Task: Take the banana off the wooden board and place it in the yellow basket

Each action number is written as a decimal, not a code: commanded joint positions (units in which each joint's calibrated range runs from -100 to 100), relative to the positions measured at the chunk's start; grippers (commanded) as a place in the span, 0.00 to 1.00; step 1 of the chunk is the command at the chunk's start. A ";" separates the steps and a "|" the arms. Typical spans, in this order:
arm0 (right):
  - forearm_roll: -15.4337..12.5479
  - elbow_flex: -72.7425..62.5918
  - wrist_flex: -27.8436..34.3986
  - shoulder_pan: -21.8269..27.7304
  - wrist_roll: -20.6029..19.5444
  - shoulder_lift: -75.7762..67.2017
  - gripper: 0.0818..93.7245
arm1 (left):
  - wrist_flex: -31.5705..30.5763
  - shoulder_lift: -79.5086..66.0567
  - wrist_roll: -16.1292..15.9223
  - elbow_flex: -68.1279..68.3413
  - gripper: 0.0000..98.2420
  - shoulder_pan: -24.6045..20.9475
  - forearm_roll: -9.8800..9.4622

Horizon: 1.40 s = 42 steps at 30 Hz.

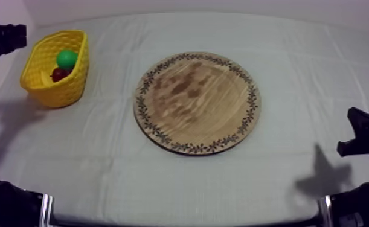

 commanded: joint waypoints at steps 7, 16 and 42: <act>0.02 -0.05 0.01 -0.02 -0.01 0.00 0.00 | -13.10 -16.69 -0.23 18.44 0.03 1.06 -0.07; 0.02 -0.05 0.01 -0.02 0.01 0.00 0.00 | -22.05 -33.49 2.66 37.58 0.00 2.49 -0.40; 0.02 -0.05 0.01 -0.02 0.03 0.00 0.00 | -14.75 -58.97 -1.47 51.62 0.00 -1.84 -0.40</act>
